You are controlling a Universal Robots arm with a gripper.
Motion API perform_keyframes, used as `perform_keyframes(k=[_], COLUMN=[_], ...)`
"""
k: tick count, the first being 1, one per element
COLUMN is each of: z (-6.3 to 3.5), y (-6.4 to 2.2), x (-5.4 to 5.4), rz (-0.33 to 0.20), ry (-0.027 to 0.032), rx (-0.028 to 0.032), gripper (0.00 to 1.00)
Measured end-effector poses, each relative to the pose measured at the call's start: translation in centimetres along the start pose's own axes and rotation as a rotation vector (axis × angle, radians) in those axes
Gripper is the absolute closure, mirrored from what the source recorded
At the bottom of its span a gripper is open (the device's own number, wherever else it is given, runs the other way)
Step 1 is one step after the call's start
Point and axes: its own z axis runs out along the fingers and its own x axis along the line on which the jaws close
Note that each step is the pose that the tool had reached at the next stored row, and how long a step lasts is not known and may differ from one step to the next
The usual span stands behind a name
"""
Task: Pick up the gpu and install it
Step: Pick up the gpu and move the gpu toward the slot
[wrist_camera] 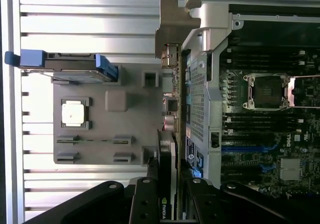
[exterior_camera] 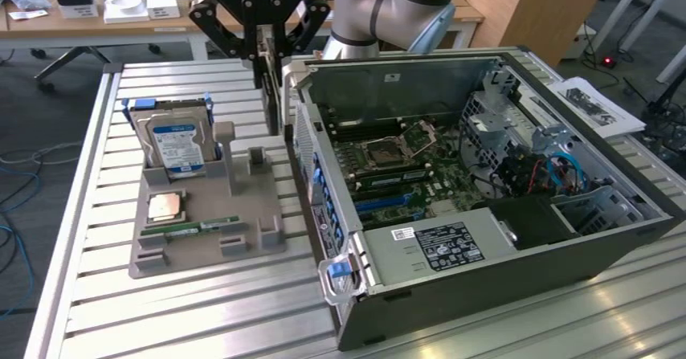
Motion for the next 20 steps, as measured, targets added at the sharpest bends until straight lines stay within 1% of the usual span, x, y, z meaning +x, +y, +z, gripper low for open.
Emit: perform_keyframes(k=[20], z=[0.03], y=[0.02], x=[-0.95], rz=[0.000], ry=[0.0001], rx=[0.0001], gripper=[0.73])
